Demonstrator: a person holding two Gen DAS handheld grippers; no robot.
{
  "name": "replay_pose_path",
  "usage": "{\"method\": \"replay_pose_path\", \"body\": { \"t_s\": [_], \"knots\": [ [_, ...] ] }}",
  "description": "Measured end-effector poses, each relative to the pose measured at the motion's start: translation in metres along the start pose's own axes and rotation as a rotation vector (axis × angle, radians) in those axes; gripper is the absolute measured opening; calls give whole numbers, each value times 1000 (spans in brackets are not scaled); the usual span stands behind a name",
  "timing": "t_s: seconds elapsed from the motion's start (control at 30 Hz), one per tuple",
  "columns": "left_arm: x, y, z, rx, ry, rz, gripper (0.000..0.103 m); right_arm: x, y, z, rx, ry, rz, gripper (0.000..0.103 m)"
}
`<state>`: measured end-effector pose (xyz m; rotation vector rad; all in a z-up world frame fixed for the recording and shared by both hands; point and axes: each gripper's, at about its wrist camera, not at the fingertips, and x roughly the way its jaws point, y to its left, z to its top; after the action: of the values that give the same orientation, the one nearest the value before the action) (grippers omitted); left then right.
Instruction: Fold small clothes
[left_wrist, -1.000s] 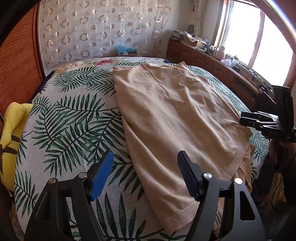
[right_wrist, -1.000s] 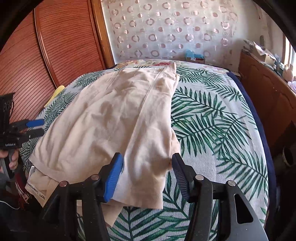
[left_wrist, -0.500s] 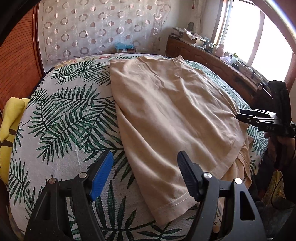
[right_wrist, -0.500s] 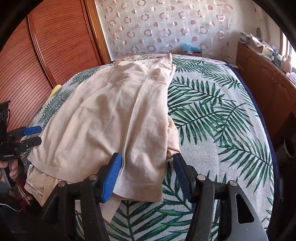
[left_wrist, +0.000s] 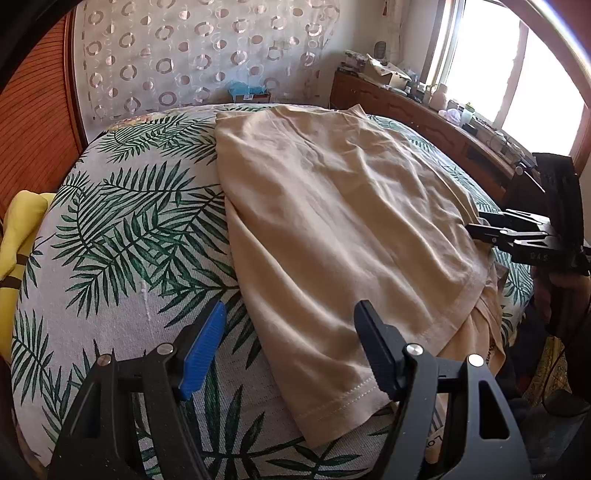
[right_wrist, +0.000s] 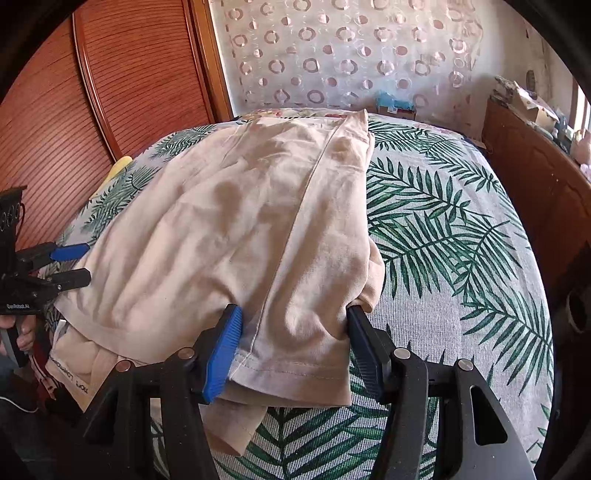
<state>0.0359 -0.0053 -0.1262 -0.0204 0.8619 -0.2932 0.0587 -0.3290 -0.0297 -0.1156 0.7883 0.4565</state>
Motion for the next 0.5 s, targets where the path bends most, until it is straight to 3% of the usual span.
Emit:
{"method": "replay_pose_path", "body": {
  "t_s": [0.1,0.17,0.2,0.23,0.27,0.33,0.43,0.5],
  "knots": [
    [-2,-4,-4,11,0,-26,70,1,6,0,-18,4,-28,60],
    [-4,-6,-5,11,-1,-38,52,0,6,0,-22,5,-26,57],
    [-4,-6,-5,10,1,-43,47,0,7,0,-24,6,-19,49],
    [-5,-6,-5,8,3,-50,38,-1,8,0,-28,5,-9,38],
    [-5,-6,-5,3,8,-61,25,-1,10,0,-33,6,6,34],
    [-5,-5,-4,-5,16,-79,20,-1,17,0,-54,8,28,20],
    [-7,-5,-4,-8,18,-107,6,0,19,0,-72,7,51,15],
    [-10,-4,0,-15,11,-138,4,-2,14,2,-54,-6,98,12]
  ]
}}
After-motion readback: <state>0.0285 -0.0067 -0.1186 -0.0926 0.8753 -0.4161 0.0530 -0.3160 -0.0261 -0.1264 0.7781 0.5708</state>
